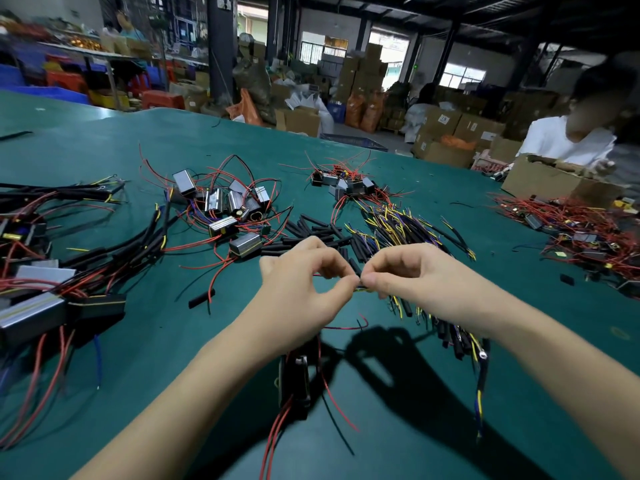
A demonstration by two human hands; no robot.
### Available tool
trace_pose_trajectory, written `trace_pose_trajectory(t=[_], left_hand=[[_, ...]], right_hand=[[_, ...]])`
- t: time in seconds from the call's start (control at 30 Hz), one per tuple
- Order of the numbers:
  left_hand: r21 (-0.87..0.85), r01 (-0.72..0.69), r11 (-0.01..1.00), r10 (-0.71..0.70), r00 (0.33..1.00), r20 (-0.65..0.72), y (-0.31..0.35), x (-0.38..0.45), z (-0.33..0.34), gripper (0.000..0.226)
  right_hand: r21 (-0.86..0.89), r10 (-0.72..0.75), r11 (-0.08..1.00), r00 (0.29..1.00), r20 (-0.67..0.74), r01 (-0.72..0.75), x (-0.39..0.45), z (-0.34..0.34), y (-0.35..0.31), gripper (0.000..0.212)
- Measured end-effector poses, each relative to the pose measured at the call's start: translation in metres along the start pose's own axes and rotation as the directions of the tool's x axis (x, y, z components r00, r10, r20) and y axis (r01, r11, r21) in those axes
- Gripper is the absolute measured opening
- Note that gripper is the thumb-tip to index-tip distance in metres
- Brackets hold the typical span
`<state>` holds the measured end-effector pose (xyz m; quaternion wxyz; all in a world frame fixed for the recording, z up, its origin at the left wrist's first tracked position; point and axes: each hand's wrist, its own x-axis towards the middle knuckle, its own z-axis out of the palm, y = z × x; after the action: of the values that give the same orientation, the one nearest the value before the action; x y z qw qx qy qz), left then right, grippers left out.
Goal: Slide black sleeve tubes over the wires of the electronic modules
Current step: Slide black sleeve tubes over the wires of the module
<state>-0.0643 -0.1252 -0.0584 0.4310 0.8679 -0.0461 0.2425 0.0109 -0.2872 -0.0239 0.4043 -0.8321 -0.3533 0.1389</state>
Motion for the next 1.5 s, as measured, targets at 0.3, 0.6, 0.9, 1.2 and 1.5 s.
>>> trace_pose_trajectory(t=[0.3,0.6,0.9,1.2,1.5], left_hand=[[-0.416,0.396,0.819,-0.317,0.916,0.247,-0.001,0.011,-0.005,0.017],[-0.181,0.43,0.884,-0.318,0.84,0.44,-0.016,0.009,-0.033,0.018],[-0.087,0.186,0.979,-0.147,0.93,0.336,-0.02,0.011,-0.03,0.008],[-0.112,0.092,0.99,-0.065,0.973,0.224,-0.022,0.01,-0.025,0.009],[-0.125,0.031,0.992,-0.022,0.997,0.077,-0.017,0.007,-0.007,0.01]], right_hand=[[-0.584,-0.536,0.717,0.836,-0.116,0.379,-0.005,0.017,-0.01,0.009],[-0.197,-0.307,0.948,0.882,-0.357,0.251,-0.001,0.02,0.014,0.01],[-0.081,-0.229,0.973,0.918,-0.323,0.214,-0.003,0.019,0.012,0.011],[-0.402,-0.447,0.847,0.875,-0.183,0.349,-0.013,0.001,0.007,0.011],[-0.433,-0.451,0.843,0.859,-0.243,0.319,-0.009,0.01,0.013,0.01]])
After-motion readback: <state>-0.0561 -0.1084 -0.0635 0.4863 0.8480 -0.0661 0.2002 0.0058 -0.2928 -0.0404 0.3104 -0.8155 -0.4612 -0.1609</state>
